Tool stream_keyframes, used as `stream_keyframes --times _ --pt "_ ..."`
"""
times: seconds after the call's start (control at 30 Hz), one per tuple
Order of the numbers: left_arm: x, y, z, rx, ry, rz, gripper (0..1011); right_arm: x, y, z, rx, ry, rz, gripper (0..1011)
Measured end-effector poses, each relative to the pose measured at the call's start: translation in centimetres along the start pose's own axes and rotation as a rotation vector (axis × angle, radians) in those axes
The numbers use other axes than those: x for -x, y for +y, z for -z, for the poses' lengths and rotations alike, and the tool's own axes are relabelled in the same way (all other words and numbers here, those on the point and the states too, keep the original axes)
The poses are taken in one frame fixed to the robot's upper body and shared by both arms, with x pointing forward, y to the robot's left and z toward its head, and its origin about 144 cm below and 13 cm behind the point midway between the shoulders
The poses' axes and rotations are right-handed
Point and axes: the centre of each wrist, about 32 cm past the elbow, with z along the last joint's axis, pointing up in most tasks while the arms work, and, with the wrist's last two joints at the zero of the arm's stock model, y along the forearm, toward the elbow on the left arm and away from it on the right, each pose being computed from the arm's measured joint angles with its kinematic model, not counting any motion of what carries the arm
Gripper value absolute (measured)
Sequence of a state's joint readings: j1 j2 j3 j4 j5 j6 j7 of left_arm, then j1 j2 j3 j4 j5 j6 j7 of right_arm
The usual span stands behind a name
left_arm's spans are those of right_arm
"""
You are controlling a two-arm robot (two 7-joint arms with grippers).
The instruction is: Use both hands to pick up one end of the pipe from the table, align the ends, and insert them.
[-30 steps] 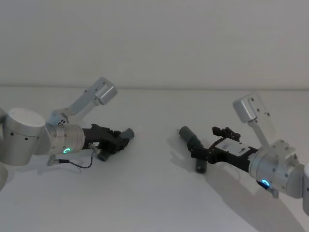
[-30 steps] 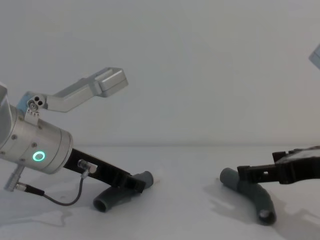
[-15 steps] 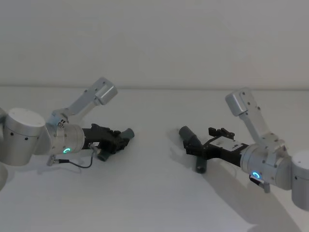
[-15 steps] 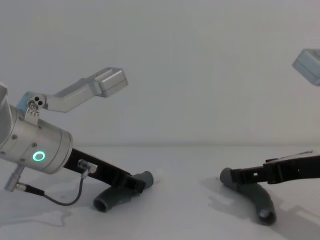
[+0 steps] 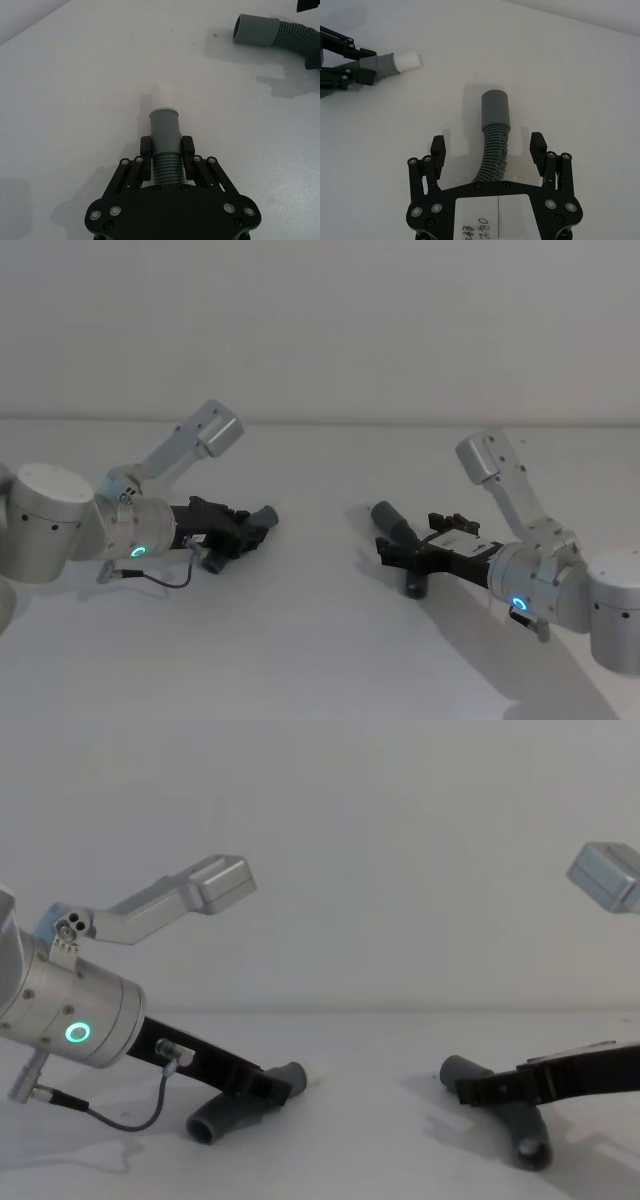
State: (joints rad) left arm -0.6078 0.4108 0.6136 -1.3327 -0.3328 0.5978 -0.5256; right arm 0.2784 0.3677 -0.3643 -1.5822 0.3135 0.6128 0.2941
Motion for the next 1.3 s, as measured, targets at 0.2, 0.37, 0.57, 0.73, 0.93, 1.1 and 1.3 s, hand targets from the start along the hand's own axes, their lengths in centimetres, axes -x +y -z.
stream_keyframes --times 0.2,0.37,0.57,0.73,0.93,1.1,1.3 --pt "0.0 0.0 0.0 0.0 0.0 0.0 351 0.11 0.25 0.06 0.012 0.005 0.003 1001" --pt "0.0 0.0 0.0 0.0 0.0 0.0 348 0.18 0.4 0.12 0.021 0.008 0.003 1001" --pt "0.0 0.0 0.0 0.0 0.0 0.0 348 0.3 0.6 0.24 0.032 0.011 0.003 1001" --pt "0.0 0.0 0.0 0.0 0.0 0.0 351 0.42 0.73 0.33 0.039 0.014 0.002 1001" --pt "0.0 0.0 0.0 0.0 0.0 0.0 348 0.5 0.86 0.43 0.046 0.016 0.003 1001" --pt "0.0 0.0 0.0 0.0 0.0 0.0 348 0.52 0.94 0.53 0.049 0.018 0.004 1001" --pt "0.0 0.0 0.0 0.0 0.0 0.0 351 0.53 1.0 0.6 0.05 0.02 0.006 909"
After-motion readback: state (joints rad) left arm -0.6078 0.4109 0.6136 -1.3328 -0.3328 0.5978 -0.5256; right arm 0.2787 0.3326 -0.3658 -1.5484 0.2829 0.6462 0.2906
